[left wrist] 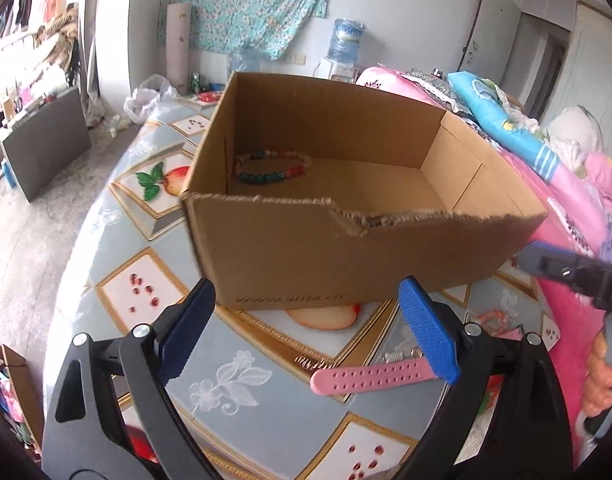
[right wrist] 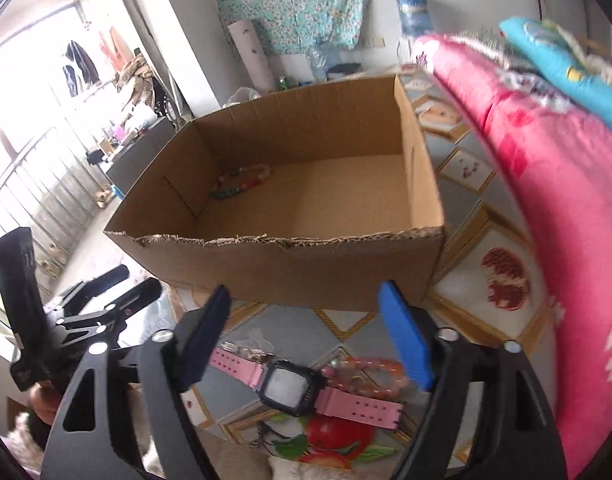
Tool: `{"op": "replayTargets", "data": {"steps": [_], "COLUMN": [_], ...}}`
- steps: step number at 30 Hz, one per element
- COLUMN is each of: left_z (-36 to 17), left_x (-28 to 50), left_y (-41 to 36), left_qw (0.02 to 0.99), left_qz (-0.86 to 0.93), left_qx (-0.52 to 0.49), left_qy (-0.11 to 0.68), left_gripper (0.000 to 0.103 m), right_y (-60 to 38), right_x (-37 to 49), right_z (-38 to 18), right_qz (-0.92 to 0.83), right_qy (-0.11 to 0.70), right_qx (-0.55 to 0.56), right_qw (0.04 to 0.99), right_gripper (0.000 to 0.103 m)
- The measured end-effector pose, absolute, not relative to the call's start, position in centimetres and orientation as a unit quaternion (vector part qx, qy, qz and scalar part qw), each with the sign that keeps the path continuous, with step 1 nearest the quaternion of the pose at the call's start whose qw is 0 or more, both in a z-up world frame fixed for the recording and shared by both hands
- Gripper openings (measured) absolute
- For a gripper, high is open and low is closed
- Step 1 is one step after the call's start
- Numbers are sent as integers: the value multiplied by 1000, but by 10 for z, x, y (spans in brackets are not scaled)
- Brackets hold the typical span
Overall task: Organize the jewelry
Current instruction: 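Withdraw the left gripper from the box back over the table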
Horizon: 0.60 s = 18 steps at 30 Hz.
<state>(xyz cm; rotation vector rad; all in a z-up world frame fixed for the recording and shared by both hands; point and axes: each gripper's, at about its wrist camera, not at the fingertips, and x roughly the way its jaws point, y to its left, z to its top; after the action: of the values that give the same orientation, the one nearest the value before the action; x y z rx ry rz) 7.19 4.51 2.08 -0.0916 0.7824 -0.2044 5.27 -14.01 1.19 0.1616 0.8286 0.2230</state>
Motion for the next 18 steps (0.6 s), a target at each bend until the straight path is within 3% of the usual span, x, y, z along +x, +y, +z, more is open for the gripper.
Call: {"op": "replayTargets", "data": {"steps": [4,7,18], "left_z": [18,11,11], "left_x": [57,49,13], "left_y": [45,47,58], "left_qw": [921,905,906], "left_qz": [-50,-61,-105], "left_qx": [-16,-33,-98], "left_qy": [386,420,399], "left_gripper": [89,89,95], "right_y": [-138,-134,-137], "right_x": [30,12,-34], "right_z": [23,31,46], "right_qz": [66,40,-17], "right_qy": [365,323,235], "right_qx": [6,-44,-133], "right_qw": [929,945,963], "right_gripper": [97,97,97]}}
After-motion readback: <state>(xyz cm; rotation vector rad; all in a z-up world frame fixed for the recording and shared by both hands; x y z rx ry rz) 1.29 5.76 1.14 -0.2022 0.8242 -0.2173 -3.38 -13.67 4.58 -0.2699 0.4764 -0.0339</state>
